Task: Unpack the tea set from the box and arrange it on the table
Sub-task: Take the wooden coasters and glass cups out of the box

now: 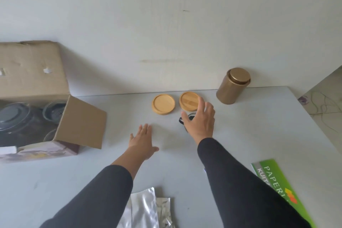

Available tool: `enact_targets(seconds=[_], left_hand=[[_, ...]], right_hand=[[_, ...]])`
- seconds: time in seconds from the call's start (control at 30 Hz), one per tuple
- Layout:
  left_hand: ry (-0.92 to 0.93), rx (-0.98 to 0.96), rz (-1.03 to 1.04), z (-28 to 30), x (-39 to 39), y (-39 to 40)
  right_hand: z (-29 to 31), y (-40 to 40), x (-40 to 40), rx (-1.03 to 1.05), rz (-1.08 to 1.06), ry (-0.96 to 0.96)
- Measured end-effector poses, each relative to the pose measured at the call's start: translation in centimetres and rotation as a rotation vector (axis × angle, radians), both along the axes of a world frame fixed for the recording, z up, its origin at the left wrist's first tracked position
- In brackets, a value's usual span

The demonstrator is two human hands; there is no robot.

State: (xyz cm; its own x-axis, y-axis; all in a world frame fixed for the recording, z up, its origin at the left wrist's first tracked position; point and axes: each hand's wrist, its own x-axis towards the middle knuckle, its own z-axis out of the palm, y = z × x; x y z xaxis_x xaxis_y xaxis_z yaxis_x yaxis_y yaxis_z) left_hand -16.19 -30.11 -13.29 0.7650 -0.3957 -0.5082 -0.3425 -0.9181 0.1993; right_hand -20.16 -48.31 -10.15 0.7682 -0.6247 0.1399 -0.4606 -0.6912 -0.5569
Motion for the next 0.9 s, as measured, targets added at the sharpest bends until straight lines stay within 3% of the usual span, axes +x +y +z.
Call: enact_targets(seconds=[0.27,0.4,0.7,0.9], left_hand=[[-0.358,-0.31,-0.031,5.4,4.9,7.7],[-0.465,-0.352,-0.031,7.1,8.0,14.7],[-0.462,-0.188,0.141,7.1,12.9,31.8],[-0.433,-0.198,0.085,5.9,13.3,33.9]], right_hand=[[3.8,7.3,4.0,-0.035,0.172,-0.084],[5.6,13.4,6.7,-0.077,0.27,-0.127],[6.8,28.8,11.5,-0.107,0.529,-0.092],[5.1,34.2,12.4,-0.106,0.561,0.107]])
